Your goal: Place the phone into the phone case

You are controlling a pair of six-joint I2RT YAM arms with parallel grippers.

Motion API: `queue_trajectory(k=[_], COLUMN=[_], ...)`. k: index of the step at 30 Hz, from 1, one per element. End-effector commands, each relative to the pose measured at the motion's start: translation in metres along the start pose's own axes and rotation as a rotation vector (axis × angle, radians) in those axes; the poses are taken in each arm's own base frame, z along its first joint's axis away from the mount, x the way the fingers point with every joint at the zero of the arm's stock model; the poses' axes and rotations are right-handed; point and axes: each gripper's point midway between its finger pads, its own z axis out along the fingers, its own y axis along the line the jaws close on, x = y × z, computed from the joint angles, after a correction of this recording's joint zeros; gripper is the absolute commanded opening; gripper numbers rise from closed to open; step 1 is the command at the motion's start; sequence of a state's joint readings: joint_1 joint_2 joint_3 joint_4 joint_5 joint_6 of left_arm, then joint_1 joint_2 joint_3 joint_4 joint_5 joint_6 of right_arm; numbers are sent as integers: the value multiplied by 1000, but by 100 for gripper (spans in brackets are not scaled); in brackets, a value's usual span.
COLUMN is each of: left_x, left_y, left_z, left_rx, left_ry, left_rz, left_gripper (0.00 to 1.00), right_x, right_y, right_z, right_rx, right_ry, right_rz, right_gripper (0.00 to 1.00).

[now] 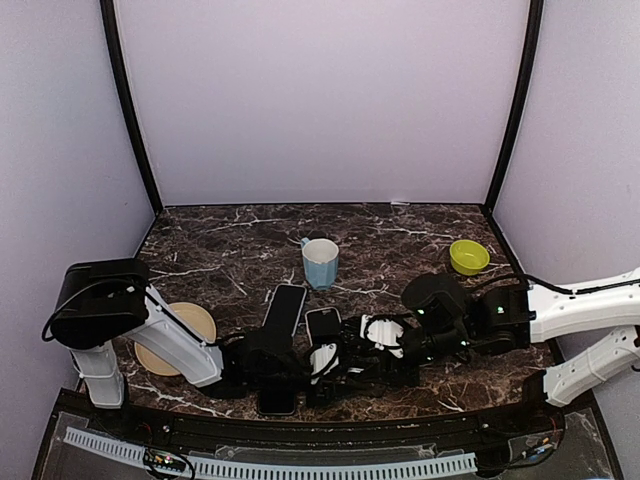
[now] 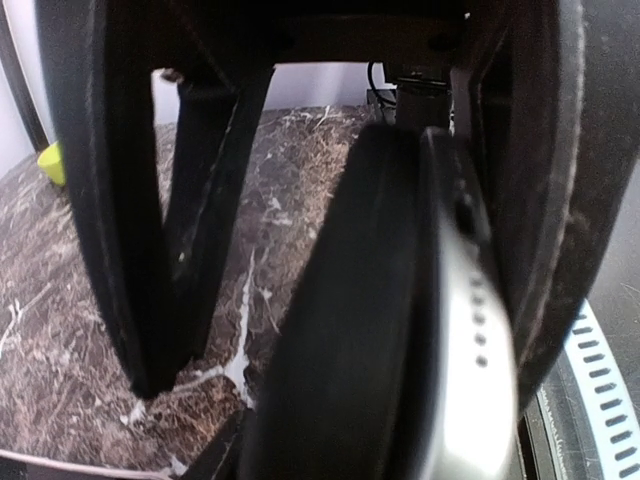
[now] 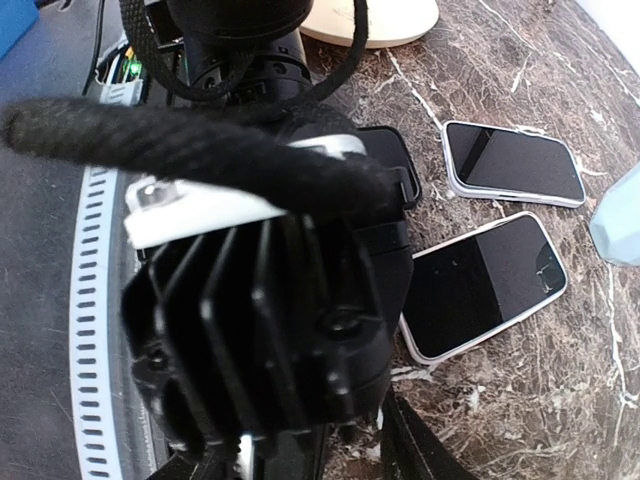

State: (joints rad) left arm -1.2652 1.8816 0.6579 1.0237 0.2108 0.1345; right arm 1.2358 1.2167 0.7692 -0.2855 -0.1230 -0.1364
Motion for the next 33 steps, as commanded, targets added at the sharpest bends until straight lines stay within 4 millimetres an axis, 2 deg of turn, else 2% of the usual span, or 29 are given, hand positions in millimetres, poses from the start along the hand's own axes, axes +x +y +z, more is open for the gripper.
queue_trajectory(k=[1, 7, 15, 16, 17, 19, 25, 27, 29, 31, 33], left_x=[-30, -42, -37, -39, -40, -41, -50, -51, -53, -54, -53], left_y=[-1, -5, -3, -3, -3, -3, -3, -3, -2, -3, -3], left_z=[4, 4, 1, 0, -1, -3, -14, -19, -22, -24, -24], left_rx=[24, 55, 41, 39, 36, 36, 39, 33, 29, 32, 32], left_ry=[-99, -121, -90, -91, -90, -80, -51, -30, -24, -17, -9], left_rz=[29, 32, 42, 43, 47, 52, 73, 82, 97, 109, 114], left_gripper=[43, 40, 35, 35, 35, 36, 42, 42, 38, 27, 7], right_x=[-23, -19, -14, -14, -13, -10, -6, -6, -7, -8, -8], right_y=[0, 6, 0, -1, -3, -3, -5, -5, -5, -5, -3], right_z=[-13, -13, -11, -12, -12, -12, -13, -14, -16, -17, -17], right_rx=[-9, -66, -30, -23, -13, -8, 2, 5, 8, 6, -2], right_ry=[-83, -56, -39, -38, -37, -26, -7, -15, -22, -27, -27], right_rz=[13, 28, 33, 29, 28, 19, -6, -13, -16, -19, -21], right_gripper=[48, 48, 43, 39, 30, 19, 8, 6, 5, 3, 2])
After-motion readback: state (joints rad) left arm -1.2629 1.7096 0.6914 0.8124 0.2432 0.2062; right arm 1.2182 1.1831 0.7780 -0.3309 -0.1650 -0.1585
